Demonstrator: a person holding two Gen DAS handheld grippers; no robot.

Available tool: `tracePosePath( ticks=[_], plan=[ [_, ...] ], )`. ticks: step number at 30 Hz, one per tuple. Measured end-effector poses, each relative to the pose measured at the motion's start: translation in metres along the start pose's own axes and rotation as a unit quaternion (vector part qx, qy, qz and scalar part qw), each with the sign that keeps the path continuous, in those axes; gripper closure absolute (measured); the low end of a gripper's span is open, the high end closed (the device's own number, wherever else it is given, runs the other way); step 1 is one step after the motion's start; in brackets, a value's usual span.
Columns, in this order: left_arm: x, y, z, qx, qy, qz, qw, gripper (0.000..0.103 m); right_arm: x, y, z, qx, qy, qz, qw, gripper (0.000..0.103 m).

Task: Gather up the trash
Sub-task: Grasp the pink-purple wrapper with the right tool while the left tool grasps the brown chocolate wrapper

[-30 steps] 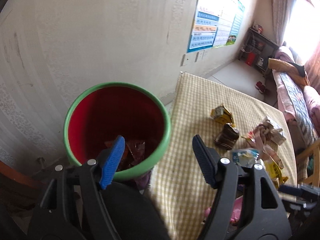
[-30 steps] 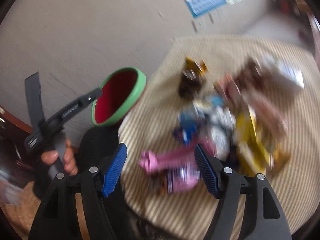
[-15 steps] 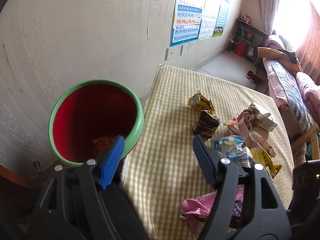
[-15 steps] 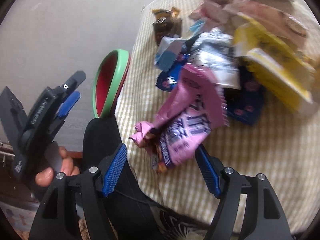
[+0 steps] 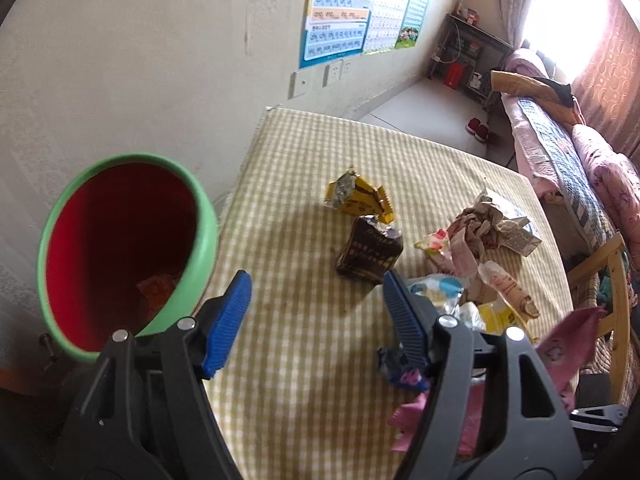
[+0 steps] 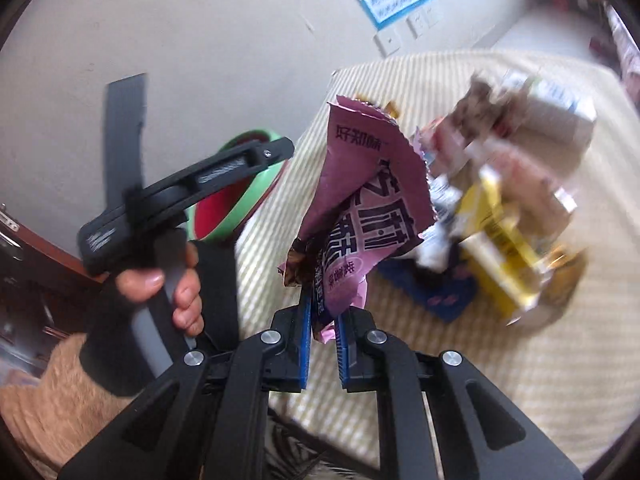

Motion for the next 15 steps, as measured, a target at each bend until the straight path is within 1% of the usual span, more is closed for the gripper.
tracePosePath(
  ticks=[2, 4, 6, 8, 10, 13, 14, 15],
  plan=[
    [-0.004, -0.012, 0.006, 0.005, -0.004, -0.010, 0.9999, 0.037, -0.004, 0.003, 0.004, 0.004, 0.000, -0.006, 1.000, 0.091],
    [-0.011, -0.028, 0.013, 0.013, -0.011, -0.022, 0.9996, 0.037, -0.009, 0.005, 0.006, 0.017, -0.002, -0.007, 1.000, 0.091],
    [-0.016, -0.043, 0.018, 0.024, -0.019, -0.031, 0.9991, 0.037, -0.013, 0.008, 0.007, 0.028, -0.005, 0.000, 1.000, 0.091],
    [-0.020, -0.058, 0.023, 0.040, -0.025, -0.034, 0.9983, 0.037, -0.016, 0.007, 0.007, 0.043, -0.005, 0.005, 0.999, 0.090],
    [-0.022, -0.075, 0.026, 0.058, -0.030, -0.033, 0.9973, 0.037, -0.023, 0.010, 0.008, 0.056, 0.001, 0.002, 0.998, 0.090],
    [-0.025, -0.092, 0.026, 0.078, -0.029, -0.038, 0.9958, 0.037, -0.030, 0.007, 0.005, 0.055, -0.005, -0.004, 0.998, 0.090],
    [-0.026, -0.094, 0.027, 0.078, -0.027, -0.047, 0.9955, 0.037, -0.030, 0.003, 0.004, 0.054, -0.008, -0.003, 0.999, 0.089],
    [-0.028, -0.095, 0.027, 0.079, -0.027, -0.048, 0.9953, 0.038, -0.031, 0.002, 0.004, 0.054, -0.010, -0.004, 0.999, 0.086]
  ],
)
Point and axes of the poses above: each gripper's, at about its wrist camera, not at the fingertips, and y roughly against the way its jaws point, x to its left, z to its top, the point moved 1 cm from there along -y, roughly the way its jaws point, and after that the axes turned 15 degrees about -y, right-handed, at the moved point
